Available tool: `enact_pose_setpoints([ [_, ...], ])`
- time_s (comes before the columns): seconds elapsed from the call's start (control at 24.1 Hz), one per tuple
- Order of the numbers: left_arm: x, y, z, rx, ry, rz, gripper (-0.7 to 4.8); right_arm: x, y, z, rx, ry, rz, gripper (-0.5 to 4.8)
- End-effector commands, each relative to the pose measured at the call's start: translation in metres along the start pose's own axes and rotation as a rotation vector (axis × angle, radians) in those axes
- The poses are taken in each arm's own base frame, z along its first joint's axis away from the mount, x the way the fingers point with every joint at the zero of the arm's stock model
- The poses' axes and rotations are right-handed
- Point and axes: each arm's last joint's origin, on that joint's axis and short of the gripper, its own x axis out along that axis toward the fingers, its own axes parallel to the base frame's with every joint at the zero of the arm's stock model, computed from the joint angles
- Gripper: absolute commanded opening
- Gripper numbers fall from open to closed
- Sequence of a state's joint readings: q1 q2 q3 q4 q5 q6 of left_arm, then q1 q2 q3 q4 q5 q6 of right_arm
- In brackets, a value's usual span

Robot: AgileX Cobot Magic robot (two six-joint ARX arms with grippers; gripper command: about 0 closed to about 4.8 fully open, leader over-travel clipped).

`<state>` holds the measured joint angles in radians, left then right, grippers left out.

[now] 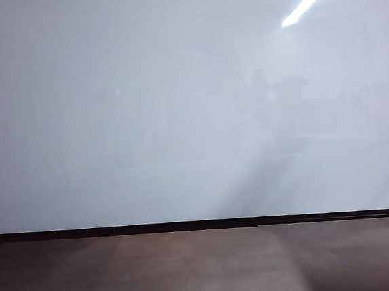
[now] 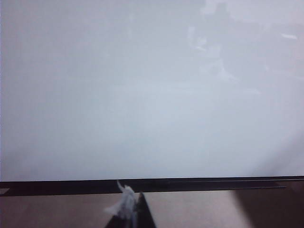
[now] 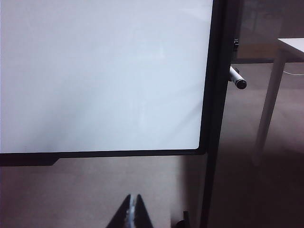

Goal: Reach to the right to find the marker pen, pick it up, and write the number 17 on the whiteboard.

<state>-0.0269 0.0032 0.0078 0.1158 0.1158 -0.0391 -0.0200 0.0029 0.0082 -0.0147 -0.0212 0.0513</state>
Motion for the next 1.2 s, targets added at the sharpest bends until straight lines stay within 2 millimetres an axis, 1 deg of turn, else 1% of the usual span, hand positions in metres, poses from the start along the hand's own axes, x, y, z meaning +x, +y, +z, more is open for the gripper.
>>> enact_pose_setpoints([
  [0.04, 0.000, 0.000, 0.001, 0.003, -0.012, -0.003, -0.05, 0.000, 0.000, 0.001, 0.000, -0.018, 0.000, -0.01],
  [0.37, 0.000, 0.000, 0.001, 0.002, -0.012, -0.005, -0.05, 0.000, 0.000, 0.001, 0.000, -0.018, 0.000, -0.01],
  [0.54, 0.000, -0.007, 0.001, -0.007, -0.011, -0.044, -0.05, 0.000, 0.000, 0.001, 0.000, -0.018, -0.001, -0.01],
  [0.62, 0.000, -0.014, 0.001, -0.018, -0.009, -0.093, -0.05, 0.000, 0.000, 0.001, 0.000, -0.018, 0.000, -0.01],
  [0.79, -0.003, -0.032, 0.001, -0.042, -0.005, -0.276, -0.05, 0.000, 0.000, 0.001, 0.006, -0.018, -0.002, -0.01],
  [0.91, -0.007, -0.044, 0.001, -0.059, -0.001, -0.411, -0.05, 0.000, 0.000, 0.001, 0.072, -0.019, -0.004, -0.01],
  [1.08, -0.012, -0.056, 0.001, -0.076, 0.004, -0.556, -0.05, 0.000, -0.001, 0.003, 0.217, -0.036, -0.042, -0.01],
  [1.12, -0.014, -0.059, 0.001, -0.080, 0.004, -0.585, -0.05, -0.001, -0.001, 0.006, 0.266, -0.058, -0.041, -0.01],
  [1.2, -0.016, -0.062, 0.002, -0.084, 0.006, -0.621, -0.05, -0.003, -0.001, 0.018, 0.297, -0.123, -0.027, -0.01],
])
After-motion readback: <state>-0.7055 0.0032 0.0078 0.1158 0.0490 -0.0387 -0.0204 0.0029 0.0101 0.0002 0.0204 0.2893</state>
